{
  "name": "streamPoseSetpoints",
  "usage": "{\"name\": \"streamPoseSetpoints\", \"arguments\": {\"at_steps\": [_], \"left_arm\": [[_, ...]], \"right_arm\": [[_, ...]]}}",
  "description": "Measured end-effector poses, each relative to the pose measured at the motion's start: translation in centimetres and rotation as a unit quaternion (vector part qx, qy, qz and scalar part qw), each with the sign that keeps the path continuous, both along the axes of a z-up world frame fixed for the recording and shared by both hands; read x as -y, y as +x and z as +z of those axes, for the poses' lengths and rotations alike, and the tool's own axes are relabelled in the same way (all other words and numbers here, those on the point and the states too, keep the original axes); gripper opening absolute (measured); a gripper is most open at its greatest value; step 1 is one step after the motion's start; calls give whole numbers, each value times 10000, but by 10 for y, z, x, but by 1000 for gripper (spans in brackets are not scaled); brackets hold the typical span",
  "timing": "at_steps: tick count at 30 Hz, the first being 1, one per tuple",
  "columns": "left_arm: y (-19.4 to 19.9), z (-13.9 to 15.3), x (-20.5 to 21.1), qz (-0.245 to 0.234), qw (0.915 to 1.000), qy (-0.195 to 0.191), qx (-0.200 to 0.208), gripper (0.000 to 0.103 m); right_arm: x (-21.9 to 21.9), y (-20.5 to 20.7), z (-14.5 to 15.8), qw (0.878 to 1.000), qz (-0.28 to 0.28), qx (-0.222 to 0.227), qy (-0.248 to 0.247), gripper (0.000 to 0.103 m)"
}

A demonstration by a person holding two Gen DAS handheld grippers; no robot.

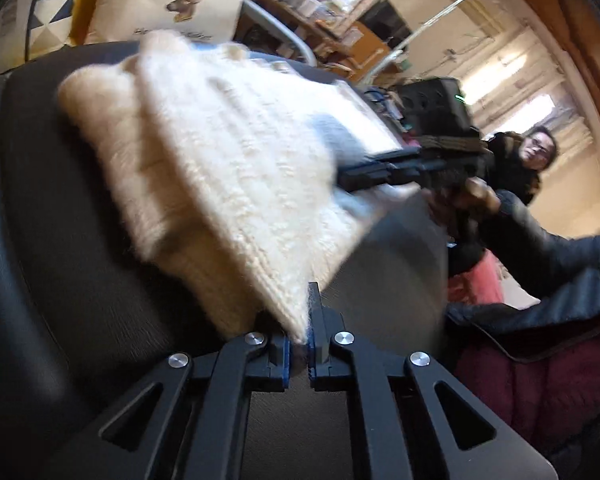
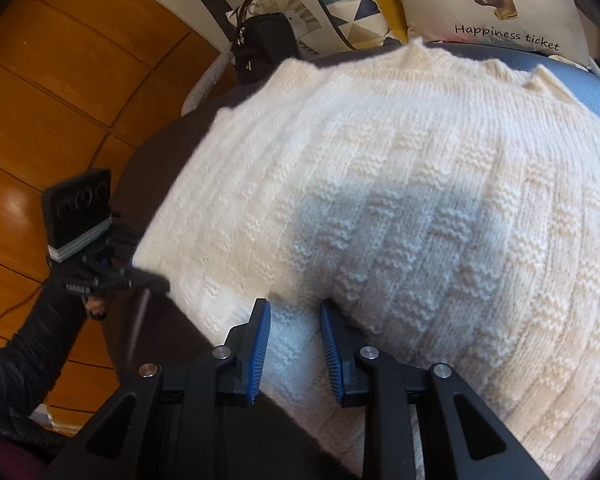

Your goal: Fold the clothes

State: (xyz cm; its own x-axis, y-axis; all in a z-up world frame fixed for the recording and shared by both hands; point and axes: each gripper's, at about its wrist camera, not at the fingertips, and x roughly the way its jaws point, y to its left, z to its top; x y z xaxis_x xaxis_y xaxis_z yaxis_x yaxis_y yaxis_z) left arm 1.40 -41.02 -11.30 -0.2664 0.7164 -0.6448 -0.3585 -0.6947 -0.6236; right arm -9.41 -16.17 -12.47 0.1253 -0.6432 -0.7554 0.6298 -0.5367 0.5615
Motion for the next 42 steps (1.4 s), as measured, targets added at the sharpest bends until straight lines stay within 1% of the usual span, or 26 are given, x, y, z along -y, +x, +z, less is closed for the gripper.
{"name": "streamPoseSetpoints", "arguments": {"at_steps": [1, 2, 3, 4, 7, 8, 9, 11, 13, 14, 15, 19, 21, 22, 24, 25, 26, 28, 30, 32, 34, 36, 38, 39, 40, 42], "left_arm": [[8, -1, 0, 3, 9999, 137, 47, 4], [15, -5, 0, -2, 9996, 236, 156, 4], [18, -14, 2, 85, 9992, 243, 296, 4], [20, -22, 5, 173, 9986, 248, 436, 4], [27, -30, 15, 500, 9942, 719, 628, 6], [29, -29, 16, 577, 9929, 816, 645, 6], [30, -28, 17, 652, 9921, 865, 630, 10], [31, -26, 19, 749, 9903, 964, 657, 15], [33, -24, 17, 819, 9895, 998, 643, 17], [34, -23, 16, 853, 9891, 1015, 636, 17], [36, -21, 14, 895, 9901, 928, 561, 17], [45, -11, 5, 1062, 9924, 568, 256, 15], [45, -17, 4, 1104, 9911, 637, 371, 15], [43, -20, 5, 1138, 9904, 651, 428, 15], [40, -26, 9, 1207, 9889, 679, 542, 15], [42, -25, 11, 1242, 9886, 694, 499, 15], [43, -24, 12, 1299, 9884, 667, 429, 15], [48, -18, 14, 1485, 9862, 690, 251, 15], [53, -11, 14, 1679, 9827, 777, 58, 15], [50, -16, 16, 1838, 9801, 697, 282, 15], [50, -17, 17, 1877, 9791, 696, 351, 15], [50, -19, 18, 1914, 9782, 697, 418, 15], [51, -21, 19, 1951, 9771, 697, 485, 15], [51, -22, 19, 1969, 9766, 697, 519, 15], [51, -22, 20, 1987, 9760, 697, 552, 15], [51, -24, 21, 2024, 9749, 697, 619, 15]], "right_arm": [[0, 2, 1, 10000, 88, -38, 2, 25], [0, 5, 1, 9998, 181, -80, 28, 23], [1, 8, -2, 9994, 287, -133, 169, 22], [3, 10, -4, 9991, 350, -144, 199, 22], [4, 8, 1, 9987, 445, -72, 251, 22], [8, 4, 7, 9989, 441, -52, 176, 23], [11, 0, 13, 9990, 436, -32, 102, 27], [24, -12, 24, 9992, 410, -14, -29, 28], [43, -29, 32, 9992, 361, 60, -168, 29], [57, -39, 34, 9992, 324, 52, -224, 32], [71, -48, 36, 9995, 238, -73, -167, 33], [117, -77, 22, 9987, -102, -101, 494, 36], [136, -88, 11, 9969, -166, -100, 764, 36], [141, -90, 8, 9965, -121, -139, 810, 36], [154, -80, 7, 9930, 239, -660, 945, 34], [161, -72, 9, 9865, 403, -1121, 1126, 24], [166, -66, 10, 9811, 517, -1401, 1230, 21], [169, -61, 16, 9772, 587, -1640, 1214, 6], [166, -61, 29, 9760, 528, -1843, 1028, 6], [167, -65, 37, 9765, 411, -1921, 891, 3], [175, -70, 30, 9724, 439, -2003, 1113, 3], [176, -77, 24, 9724, 431, -1936, 1232, 3], [167, -82, 25, 9833, 410, -1502, 943, 12], [159, -86, 32, 9869, 324, -1387, 753, 19], [149, -85, 36, 9884, 287, -1301, 726, 26], [128, -84, 39, 9909, 183, -1109, 742, 27]]}}
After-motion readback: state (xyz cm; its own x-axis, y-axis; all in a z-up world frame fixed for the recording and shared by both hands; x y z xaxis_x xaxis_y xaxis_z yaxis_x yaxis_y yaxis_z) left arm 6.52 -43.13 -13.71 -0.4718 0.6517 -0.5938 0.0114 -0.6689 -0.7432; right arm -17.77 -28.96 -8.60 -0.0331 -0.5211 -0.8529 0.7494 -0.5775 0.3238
